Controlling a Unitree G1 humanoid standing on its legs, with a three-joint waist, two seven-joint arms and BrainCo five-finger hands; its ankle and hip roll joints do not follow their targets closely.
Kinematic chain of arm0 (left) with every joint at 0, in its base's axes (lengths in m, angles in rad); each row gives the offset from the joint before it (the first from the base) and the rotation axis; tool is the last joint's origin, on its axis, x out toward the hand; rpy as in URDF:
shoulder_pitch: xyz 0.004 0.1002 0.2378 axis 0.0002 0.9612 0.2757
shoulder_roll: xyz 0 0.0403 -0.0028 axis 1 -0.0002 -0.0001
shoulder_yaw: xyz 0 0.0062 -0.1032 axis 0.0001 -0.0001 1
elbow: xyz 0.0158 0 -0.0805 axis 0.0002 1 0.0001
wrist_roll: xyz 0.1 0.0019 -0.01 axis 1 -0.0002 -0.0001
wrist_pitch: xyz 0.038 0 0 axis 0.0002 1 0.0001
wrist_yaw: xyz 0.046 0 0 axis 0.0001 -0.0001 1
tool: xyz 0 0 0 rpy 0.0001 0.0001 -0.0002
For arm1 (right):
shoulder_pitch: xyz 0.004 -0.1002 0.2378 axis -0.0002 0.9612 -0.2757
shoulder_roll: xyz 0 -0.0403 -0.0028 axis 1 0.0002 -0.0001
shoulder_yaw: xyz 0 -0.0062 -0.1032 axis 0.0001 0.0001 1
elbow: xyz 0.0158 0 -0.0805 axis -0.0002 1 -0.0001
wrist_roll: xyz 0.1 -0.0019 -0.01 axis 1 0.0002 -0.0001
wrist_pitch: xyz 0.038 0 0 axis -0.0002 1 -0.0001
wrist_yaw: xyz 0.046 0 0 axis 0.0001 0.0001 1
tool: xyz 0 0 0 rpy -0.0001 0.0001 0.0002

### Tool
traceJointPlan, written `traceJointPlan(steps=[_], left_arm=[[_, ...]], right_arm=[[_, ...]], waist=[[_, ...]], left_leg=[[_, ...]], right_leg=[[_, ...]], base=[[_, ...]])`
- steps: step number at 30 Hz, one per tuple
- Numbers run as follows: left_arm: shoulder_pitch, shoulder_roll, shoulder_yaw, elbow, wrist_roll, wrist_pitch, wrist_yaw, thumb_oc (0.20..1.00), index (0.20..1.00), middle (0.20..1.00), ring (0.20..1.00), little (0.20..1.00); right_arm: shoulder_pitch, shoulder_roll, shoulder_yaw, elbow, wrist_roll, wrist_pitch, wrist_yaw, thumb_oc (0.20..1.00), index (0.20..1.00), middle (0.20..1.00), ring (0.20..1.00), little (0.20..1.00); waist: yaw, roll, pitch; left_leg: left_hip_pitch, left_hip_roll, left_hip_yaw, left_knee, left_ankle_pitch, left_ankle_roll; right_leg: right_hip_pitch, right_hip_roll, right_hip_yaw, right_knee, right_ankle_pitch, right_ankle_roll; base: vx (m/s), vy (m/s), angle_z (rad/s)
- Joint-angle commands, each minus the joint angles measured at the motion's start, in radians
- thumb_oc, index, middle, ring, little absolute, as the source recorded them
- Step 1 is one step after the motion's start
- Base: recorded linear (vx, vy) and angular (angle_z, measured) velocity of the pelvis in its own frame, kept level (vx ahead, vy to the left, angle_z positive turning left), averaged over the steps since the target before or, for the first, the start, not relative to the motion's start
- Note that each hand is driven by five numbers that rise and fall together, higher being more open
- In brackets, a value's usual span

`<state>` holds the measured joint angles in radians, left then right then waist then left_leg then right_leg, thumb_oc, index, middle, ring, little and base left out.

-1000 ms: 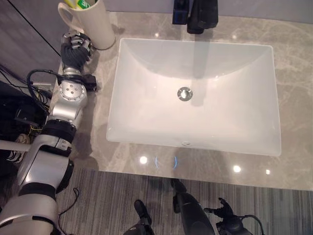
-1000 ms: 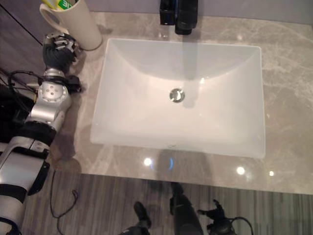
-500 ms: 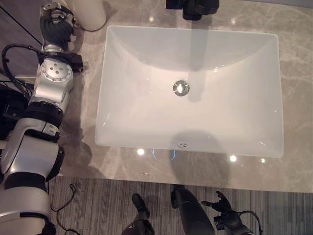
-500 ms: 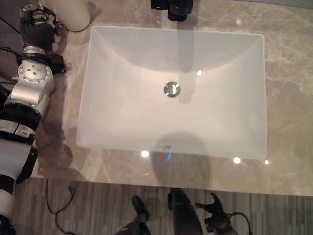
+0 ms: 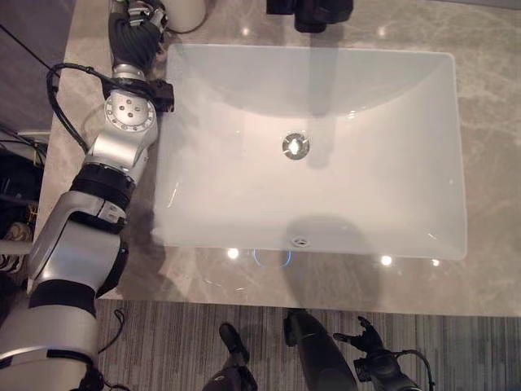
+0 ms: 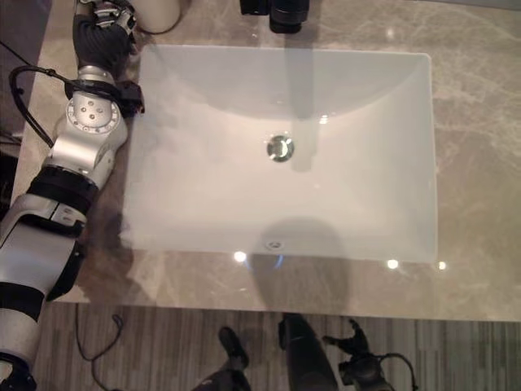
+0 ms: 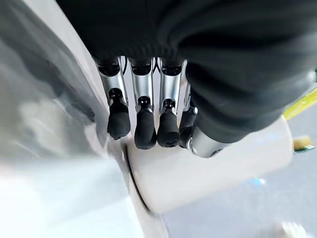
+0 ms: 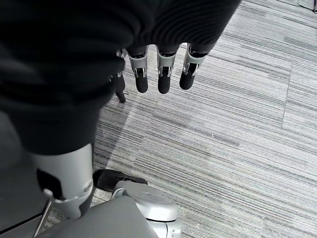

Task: Put brush and paste in cup on sink, flatten towel.

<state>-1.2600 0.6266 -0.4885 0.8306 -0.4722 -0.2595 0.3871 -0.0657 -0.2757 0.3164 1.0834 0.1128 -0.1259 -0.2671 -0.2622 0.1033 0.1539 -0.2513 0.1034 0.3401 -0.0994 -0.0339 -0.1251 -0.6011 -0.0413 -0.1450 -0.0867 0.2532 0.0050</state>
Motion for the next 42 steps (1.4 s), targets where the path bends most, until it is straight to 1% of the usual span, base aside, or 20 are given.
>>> traceJointPlan(steps=[1, 5, 7, 8, 9, 10, 15, 19, 24, 29, 32, 34, 38, 42], left_arm=[[-0.035, 0.005, 0.024, 0.014, 0.007, -0.037, 0.001, 0.2, 0.2, 0.2, 0.2, 0.2], [-0.068, 0.005, 0.018, 0.05, 0.014, -0.033, 0.015, 0.2, 0.2, 0.2, 0.2, 0.2], [-0.087, 0.018, 0.012, 0.071, 0.022, -0.029, 0.016, 0.2, 0.2, 0.2, 0.2, 0.2], [-0.114, 0.038, -0.006, 0.101, 0.048, -0.018, 0.018, 0.2, 0.2, 0.2, 0.2, 0.2], [-0.115, 0.038, -0.007, 0.102, 0.048, -0.018, 0.018, 0.2, 0.2, 0.2, 0.2, 0.2], [-0.142, 0.059, -0.02, 0.131, 0.066, -0.011, 0.025, 0.2, 0.2, 0.2, 0.2, 0.2], [-0.162, 0.074, -0.017, 0.194, 0.102, 0.01, 0.054, 0.2, 0.2, 0.2, 0.2, 0.2], [-0.159, 0.088, -0.006, 0.256, 0.143, 0.039, 0.081, 0.2, 0.2, 0.2, 0.2, 0.2], [-0.16, 0.125, 0.021, 0.269, 0.109, 0.031, 0.097, 0.2, 0.2, 0.2, 0.2, 0.2], [-0.174, 0.178, 0.024, 0.298, 0.098, 0.04, 0.104, 0.2, 0.2, 0.2, 0.2, 0.2], [-0.197, 0.193, 0.013, 0.323, 0.095, 0.045, 0.102, 0.2, 0.2, 0.2, 0.2, 0.2], [-0.223, 0.218, -0.004, 0.345, 0.111, 0.054, 0.108, 0.2, 0.2, 0.2, 0.2, 0.2], [-0.259, 0.225, -0.004, 0.387, 0.118, 0.078, 0.132, 0.2, 0.2, 0.2, 0.2, 0.2], [-0.264, 0.224, -0.014, 0.395, 0.134, 0.081, 0.135, 0.2, 0.2, 0.2, 0.2, 0.2]], right_arm=[[-0.039, -0.021, 0.012, -0.007, 0.028, -0.005, -0.021, 1.0, 1.0, 1.0, 1.0, 1.0], [-0.044, -0.023, 0.016, 0.0, 0.025, -0.005, -0.024, 1.0, 1.0, 1.0, 1.0, 1.0], [-0.043, -0.026, 0.017, 0.002, 0.023, -0.005, -0.024, 1.0, 1.0, 1.0, 1.0, 1.0], [-0.042, -0.029, 0.018, 0.004, 0.022, -0.007, -0.024, 1.0, 1.0, 1.0, 1.0, 1.0], [-0.042, -0.029, 0.018, 0.005, 0.022, -0.007, -0.024, 1.0, 1.0, 1.0, 1.0, 1.0], [-0.039, -0.028, 0.015, 0.009, 0.022, -0.009, -0.025, 1.0, 1.0, 1.0, 1.0, 1.0], [-0.042, -0.024, 0.019, 0.015, 0.028, -0.013, -0.027, 1.0, 1.0, 1.0, 1.0, 1.0], [-0.042, -0.026, 0.025, 0.021, 0.026, -0.016, -0.031, 1.0, 1.0, 1.0, 1.0, 1.0], [-0.045, -0.03, 0.027, 0.0, 0.037, -0.024, -0.033, 1.0, 1.0, 1.0, 1.0, 1.0], [-0.048, -0.028, 0.03, 0.0, 0.036, -0.024, -0.036, 1.0, 1.0, 1.0, 1.0, 1.0], [-0.045, -0.03, 0.032, 0.005, 0.039, -0.024, -0.034, 1.0, 1.0, 1.0, 1.0, 1.0], [-0.041, -0.031, 0.029, 0.004, 0.043, -0.027, -0.036, 1.0, 1.0, 1.0, 1.0, 1.0], [-0.038, -0.032, 0.031, 0.024, 0.042, -0.029, -0.041, 1.0, 1.0, 1.0, 1.0, 1.0], [-0.027, -0.033, 0.037, 0.032, 0.042, -0.026, -0.038, 1.0, 1.0, 1.0, 1.0, 1.0]], waist=[[-0.044, 0.048, 0.071], [-0.048, 0.049, 0.078], [-0.05, 0.049, 0.08], [-0.051, 0.048, 0.079], [-0.05, 0.048, 0.079], [-0.051, 0.048, 0.079], [-0.049, 0.047, 0.076], [-0.047, 0.049, 0.072], [-0.04, 0.056, 0.07], [-0.03, 0.066, 0.072], [-0.027, 0.075, 0.072], [-0.028, 0.077, 0.07], [-0.026, 0.085, 0.068], [-0.027, 0.091, 0.064]], left_leg=[[0.138, 0.011, -0.059, 0.012, 0.13, -0.059], [0.137, 0.012, -0.054, 0.012, 0.144, -0.063], [0.134, 0.013, -0.053, 0.012, 0.153, -0.066], [0.13, 0.015, -0.05, 0.012, 0.159, -0.069], [0.13, 0.015, -0.05, 0.012, 0.159, -0.069], [0.125, 0.018, -0.045, 0.012, 0.165, -0.073], [0.121, 0.025, -0.043, 0.012, 0.178, -0.076], [0.129, 0.029, -0.039, 0.012, 0.182, -0.074], [0.126, 0.03, -0.044, 0.012, 0.195, -0.078], [0.115, 0.03, -0.049, 0.012, 0.209, -0.081], [0.113, 0.031, -0.047, 0.012, 0.217, -0.083], [0.103, 0.031, -0.047, 0.012, 0.219, -0.084], [0.093, 0.036, -0.053, 0.012, 0.23, -0.087], [0.097, 0.038, -0.058, 0.012, 0.227, -0.083]], right_leg=[[0.055, 0.015, 0.031, 0.082, -0.094, 0.1], [0.055, 0.021, 0.035, 0.075, -0.089, 0.099], [0.056, 0.023, 0.037, 0.069, -0.086, 0.1], [0.054, 0.027, 0.039, 0.065, -0.083, 0.099], [0.054, 0.027, 0.039, 0.065, -0.083, 0.099], [0.051, 0.032, 0.041, 0.064, -0.081, 0.099], [0.044, 0.041, 0.043, 0.069, -0.086, 0.096], [0.044, 0.046, 0.045, 0.076, -0.097, 0.092], [0.045, 0.05, 0.045, 0.065, -0.097, 0.09], [0.044, 0.052, 0.044, 0.057, -0.095, 0.088], [0.036, 0.056, 0.047, 0.06, -0.096, 0.084], [0.026, 0.059, 0.047, 0.059, -0.095, 0.084], [0.015, 0.063, 0.049, 0.062, -0.099, 0.081], [0.011, 0.065, 0.05, 0.076, -0.115, 0.076]], base=[[0.0, 0.007, -0.05], [0.0, -0.001, -0.01], [0.0, 0.0, 0.0], [0.0, 0.0, 0.0], [0.0, 0.0, 0.0], [0.0, 0.0, 0.0], [0.02, -0.034, -0.05], [0.02, -0.023, -0.07], [0.02, -0.015, -0.03], [0.0, 0.0, 0.0], [0.01, -0.004, -0.02], [0.03, -0.017, -0.06], [0.02, -0.017, -0.01], [0.03, -0.017, -0.01]])
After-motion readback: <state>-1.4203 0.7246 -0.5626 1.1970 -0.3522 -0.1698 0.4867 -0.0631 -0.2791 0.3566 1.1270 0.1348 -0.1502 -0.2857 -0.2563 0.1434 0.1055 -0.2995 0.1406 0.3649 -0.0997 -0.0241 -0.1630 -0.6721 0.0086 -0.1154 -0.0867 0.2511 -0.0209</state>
